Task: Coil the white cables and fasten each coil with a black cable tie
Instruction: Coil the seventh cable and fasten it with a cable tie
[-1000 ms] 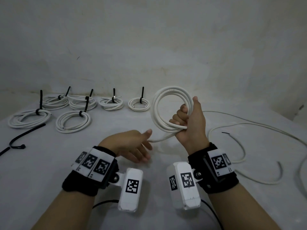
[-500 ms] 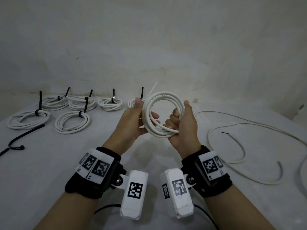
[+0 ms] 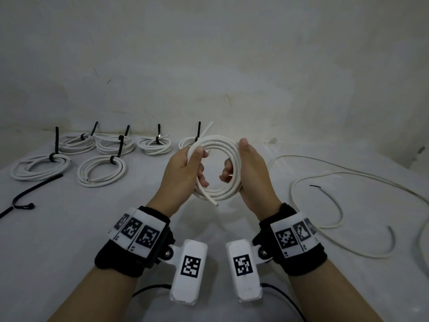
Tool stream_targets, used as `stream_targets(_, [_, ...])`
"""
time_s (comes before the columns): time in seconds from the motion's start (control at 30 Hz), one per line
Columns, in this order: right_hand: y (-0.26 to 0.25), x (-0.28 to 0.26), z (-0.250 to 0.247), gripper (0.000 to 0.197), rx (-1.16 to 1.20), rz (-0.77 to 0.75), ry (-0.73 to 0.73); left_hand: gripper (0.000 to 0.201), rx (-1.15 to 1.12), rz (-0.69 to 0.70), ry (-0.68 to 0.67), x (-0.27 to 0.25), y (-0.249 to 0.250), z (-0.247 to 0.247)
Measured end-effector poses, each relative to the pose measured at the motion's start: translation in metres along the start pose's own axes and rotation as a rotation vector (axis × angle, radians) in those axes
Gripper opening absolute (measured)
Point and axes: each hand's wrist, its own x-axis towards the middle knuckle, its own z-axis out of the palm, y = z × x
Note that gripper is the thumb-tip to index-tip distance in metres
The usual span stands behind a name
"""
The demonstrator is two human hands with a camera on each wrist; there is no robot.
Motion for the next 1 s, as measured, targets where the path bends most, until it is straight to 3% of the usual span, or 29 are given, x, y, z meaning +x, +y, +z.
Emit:
stream_targets(0.07, [-0.003, 0.003, -0.007, 0.023, -0.281, -0.183, 0.001, 0.024, 0.109, 0.057, -0.049, 0.000, 0.000, -0.003])
stream_targets(0.1, [-0.004, 0.005, -0.012, 0.027, -0.393, -0.277, -0.005, 0.022, 0.176, 0.088, -0.083, -0.001, 0.001, -0.004])
stream_targets(0.2, [-0.004, 0.010, -0.020, 0.025, -0.578, -0.464, -0.049, 0.019, 0.333, 0.157, -0.172, -0.004, 0.000, -0.002])
stream_targets(0.3, [-0.001, 0.012, -0.020, 0.013, -0.627, -0.516, -0.020, 0.028, 0.373, 0.154, -0.208, -0.005, -0.004, -0.001])
stream_targets(0.53, [-0.008, 0.015, -0.028, 0.008, -0.740, -0.628, 0.047, 0.033, 0.337, 0.174, -0.249, -0.008, 0.001, 0.001])
stream_targets(0.7, [-0.005, 0.011, -0.022, 0.008, -0.749, -0.743, 0.180, 0.029, 0.214, 0.064, -0.272, -0.010, 0.003, 0.007])
stream_targets(0.87, [-0.010, 0.011, -0.026, 0.006, -0.658, -0.713, 0.290, 0.026, 0.147, 0.009, -0.297, -0.011, 0.008, 0.008])
stream_targets(1.0, [-0.014, 0.012, -0.028, 0.007, -0.519, -0.446, 0.226, 0.027, 0.132, 0.021, -0.256, -0.011, 0.009, 0.008])
